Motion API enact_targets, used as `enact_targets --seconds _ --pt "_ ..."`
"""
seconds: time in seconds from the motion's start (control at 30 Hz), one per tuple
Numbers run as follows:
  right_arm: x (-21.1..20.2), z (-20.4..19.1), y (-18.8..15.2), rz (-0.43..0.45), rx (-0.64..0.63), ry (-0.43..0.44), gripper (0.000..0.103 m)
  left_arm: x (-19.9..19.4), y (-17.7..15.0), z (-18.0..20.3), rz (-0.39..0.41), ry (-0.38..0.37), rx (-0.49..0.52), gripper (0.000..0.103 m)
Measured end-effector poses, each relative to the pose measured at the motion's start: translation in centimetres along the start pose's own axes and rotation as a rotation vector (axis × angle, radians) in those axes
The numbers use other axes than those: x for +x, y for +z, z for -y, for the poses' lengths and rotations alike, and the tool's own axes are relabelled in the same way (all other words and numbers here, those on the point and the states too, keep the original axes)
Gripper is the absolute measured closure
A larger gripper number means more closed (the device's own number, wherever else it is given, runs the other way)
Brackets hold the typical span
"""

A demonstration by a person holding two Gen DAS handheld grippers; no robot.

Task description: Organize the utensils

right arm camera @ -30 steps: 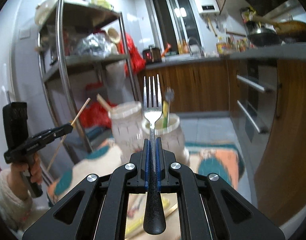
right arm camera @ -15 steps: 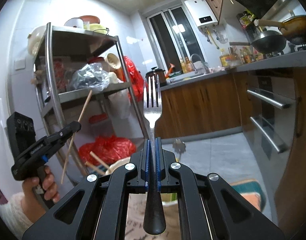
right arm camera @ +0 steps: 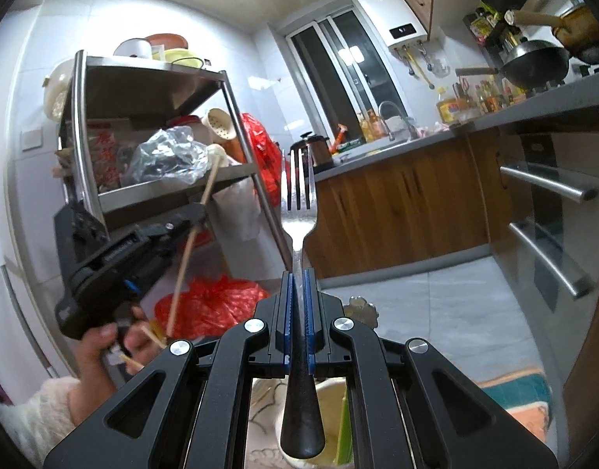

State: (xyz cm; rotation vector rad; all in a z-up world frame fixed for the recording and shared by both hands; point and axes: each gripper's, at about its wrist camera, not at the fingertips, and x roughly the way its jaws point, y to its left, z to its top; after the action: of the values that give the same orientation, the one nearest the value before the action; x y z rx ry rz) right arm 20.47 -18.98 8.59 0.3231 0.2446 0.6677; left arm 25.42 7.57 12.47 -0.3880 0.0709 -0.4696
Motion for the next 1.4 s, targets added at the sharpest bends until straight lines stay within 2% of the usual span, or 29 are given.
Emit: enact_targets --seconds 0.1,0.23,0.5,0.8,1.07,1.23,1.33,1.4 --pt "0.6 0.1 -0.2 -0.007 -0.007 0.004 0.096 1.2 -1.1 -0.3 -0.011 -0.045 -0.033 0.097" --pt "1.2 0.3 -1.0 -0.017 -0.008 0.018 0.096 1.9 -2.2 0.0 -0.033 -0.094 -0.027 0.097" --pt "1.7 0.6 -2.2 -0.029 0.000 0.035 0.096 0.9 -4.1 -0.4 -0.075 -0.125 0.004 0.097" --pt "2.0 0.5 -3.4 -0.060 -0.050 -0.027 0.096 -0.7 -4.7 -0.4 -0.105 -0.126 0.045 0.097" --pt "1.2 -0.2 -4.6 -0.126 -0.144 -0.087 0.096 -1.5 -5.2 0.7 -0.161 -0.086 0.164 0.097" --pt "1.1 -0.3 -5.0 -0.156 -0.153 -0.107 0.096 -2.1 -5.2 0.9 -0.170 -0.070 0.179 0.096" --pt "0.5 -0.5 -4.6 -0.154 -0.148 -0.111 0.089 -2.6 -5.0 1.1 -0.173 -0.054 0.182 0.096" --pt "-0.3 -0.8 -4.2 -0.139 -0.143 -0.114 0.088 -3.2 -4.8 1.2 -0.169 -0.044 0.184 0.096"
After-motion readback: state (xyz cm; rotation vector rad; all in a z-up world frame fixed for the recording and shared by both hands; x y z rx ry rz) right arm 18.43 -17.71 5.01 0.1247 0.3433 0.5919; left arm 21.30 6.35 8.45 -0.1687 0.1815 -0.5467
